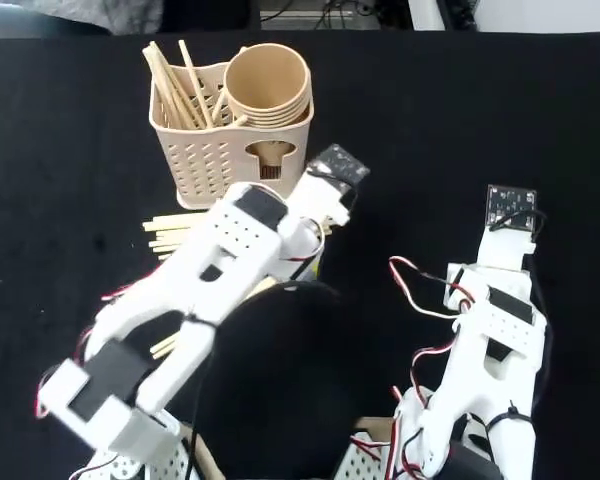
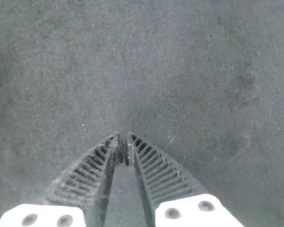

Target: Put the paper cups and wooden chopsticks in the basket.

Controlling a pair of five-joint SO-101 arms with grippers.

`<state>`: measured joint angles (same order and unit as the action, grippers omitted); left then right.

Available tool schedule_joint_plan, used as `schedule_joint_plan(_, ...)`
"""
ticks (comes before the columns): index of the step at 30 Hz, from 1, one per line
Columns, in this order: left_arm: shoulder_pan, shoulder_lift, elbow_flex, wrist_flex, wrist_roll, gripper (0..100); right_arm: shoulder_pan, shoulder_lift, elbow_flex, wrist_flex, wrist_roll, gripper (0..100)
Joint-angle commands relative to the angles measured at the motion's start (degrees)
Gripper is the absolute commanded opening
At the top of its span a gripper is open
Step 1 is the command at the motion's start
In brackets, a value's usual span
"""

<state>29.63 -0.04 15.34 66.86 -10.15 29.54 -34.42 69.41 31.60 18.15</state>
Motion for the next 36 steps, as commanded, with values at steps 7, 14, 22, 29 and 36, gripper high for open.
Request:
schedule_joint_plan(7,-3.6,18.1,-10.2,-4.3,-2.4,19,-0.6,0.5,-0.1,-1.1,0.4,2.5)
schedule_joint_plan(14,-3.4,20.1,-11.4,-4.4,-2.4,19,-0.6,0.5,-0.1,-1.1,0.4,2.5)
schedule_joint_plan(22,-3.6,20.7,-11.0,-4.7,3.0,14,-0.6,0.5,-0.1,-1.1,0.4,2.5)
schedule_joint_plan(29,-3.3,23.4,-11.4,-4.3,2.9,12,-0.6,0.5,-0.1,-1.1,0.4,2.5)
schedule_joint_plan(36,-0.9,23.6,-11.5,-2.0,2.8,3,-0.6,0.5,-0.1,-1.1,0.4,2.5)
